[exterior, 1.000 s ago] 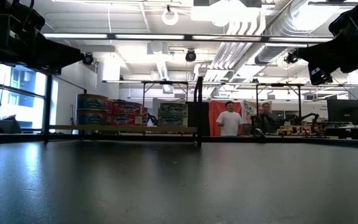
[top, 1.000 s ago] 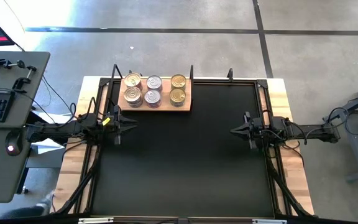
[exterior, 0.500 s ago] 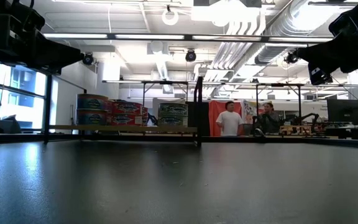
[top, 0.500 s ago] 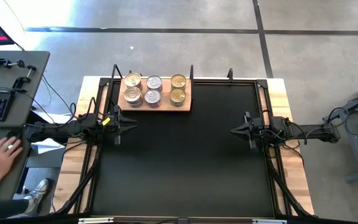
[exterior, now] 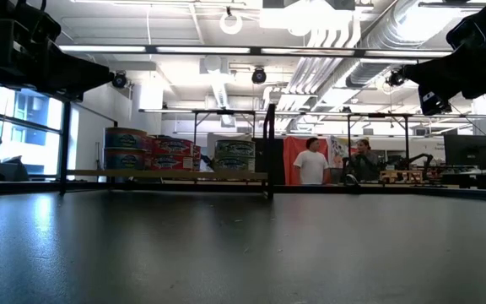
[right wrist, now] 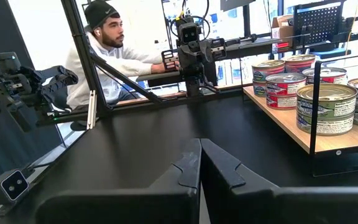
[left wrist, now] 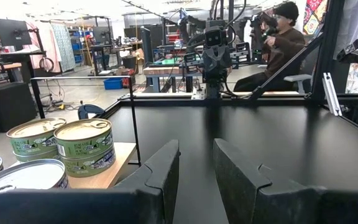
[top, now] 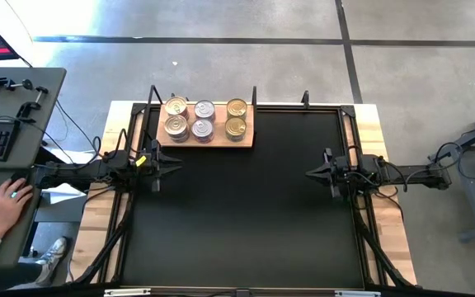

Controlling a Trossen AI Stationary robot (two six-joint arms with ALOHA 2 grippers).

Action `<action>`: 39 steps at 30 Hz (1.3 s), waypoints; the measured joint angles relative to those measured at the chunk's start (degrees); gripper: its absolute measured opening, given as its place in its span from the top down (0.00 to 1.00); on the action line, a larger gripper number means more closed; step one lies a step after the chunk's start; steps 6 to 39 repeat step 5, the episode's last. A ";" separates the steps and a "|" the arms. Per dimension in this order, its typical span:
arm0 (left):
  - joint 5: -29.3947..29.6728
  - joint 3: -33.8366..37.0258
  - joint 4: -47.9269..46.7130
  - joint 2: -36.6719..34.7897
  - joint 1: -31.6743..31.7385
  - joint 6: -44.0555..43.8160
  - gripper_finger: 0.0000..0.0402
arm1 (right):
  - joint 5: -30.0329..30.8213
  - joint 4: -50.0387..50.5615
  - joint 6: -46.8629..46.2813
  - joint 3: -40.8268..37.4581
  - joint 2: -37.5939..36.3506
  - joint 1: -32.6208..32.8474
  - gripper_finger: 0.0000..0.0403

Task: Stack canned seafood by type on shelf
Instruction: Return to Home Position

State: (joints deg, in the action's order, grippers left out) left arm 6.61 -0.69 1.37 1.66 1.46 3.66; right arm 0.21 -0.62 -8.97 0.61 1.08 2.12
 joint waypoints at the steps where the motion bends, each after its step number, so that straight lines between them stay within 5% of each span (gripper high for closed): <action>1: 0.00 0.00 0.00 -0.01 0.01 0.00 0.78 | 0.00 0.00 0.00 -0.01 0.00 -0.01 1.00; 39: 0.00 0.00 0.00 0.00 -0.01 0.00 0.78 | 0.00 0.00 0.00 -0.01 0.02 -0.01 1.00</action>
